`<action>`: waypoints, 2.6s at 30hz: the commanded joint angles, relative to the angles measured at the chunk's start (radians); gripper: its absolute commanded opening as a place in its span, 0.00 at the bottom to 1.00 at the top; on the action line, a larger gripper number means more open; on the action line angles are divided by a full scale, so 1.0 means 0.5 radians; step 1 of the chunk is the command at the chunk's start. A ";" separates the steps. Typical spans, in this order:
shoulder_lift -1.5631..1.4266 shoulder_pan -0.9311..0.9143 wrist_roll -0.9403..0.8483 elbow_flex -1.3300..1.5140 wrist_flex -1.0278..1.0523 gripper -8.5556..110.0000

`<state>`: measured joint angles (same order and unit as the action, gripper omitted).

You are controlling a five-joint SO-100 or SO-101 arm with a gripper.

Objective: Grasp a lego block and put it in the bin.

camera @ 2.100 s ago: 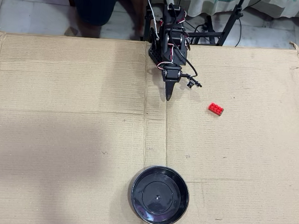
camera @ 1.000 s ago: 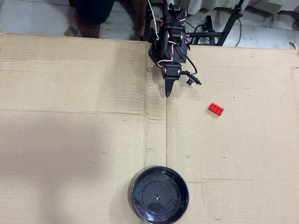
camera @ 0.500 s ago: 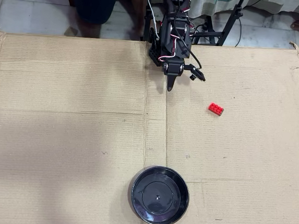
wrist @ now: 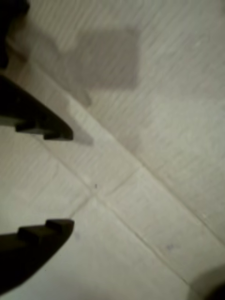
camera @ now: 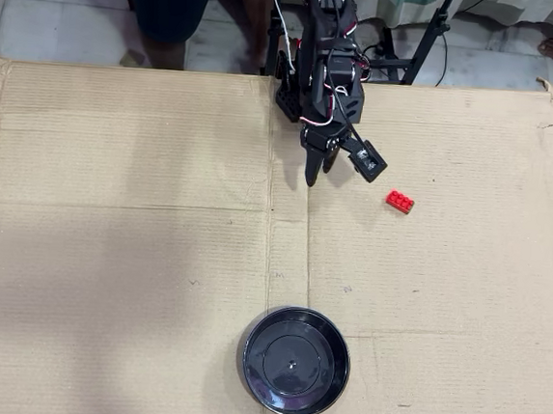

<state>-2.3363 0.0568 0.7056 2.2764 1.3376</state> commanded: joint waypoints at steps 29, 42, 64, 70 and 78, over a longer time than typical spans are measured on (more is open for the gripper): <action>0.061 0.755 -0.267 -0.350 0.199 0.25; 0.503 1.012 0.043 -0.617 0.181 0.25; 1.258 1.141 1.197 -1.200 0.199 0.27; 1.258 1.209 1.200 -1.190 0.423 0.35; 1.230 1.417 1.301 -1.025 0.469 0.35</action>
<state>-1.7027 0.7501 1.3330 1.7610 1.5677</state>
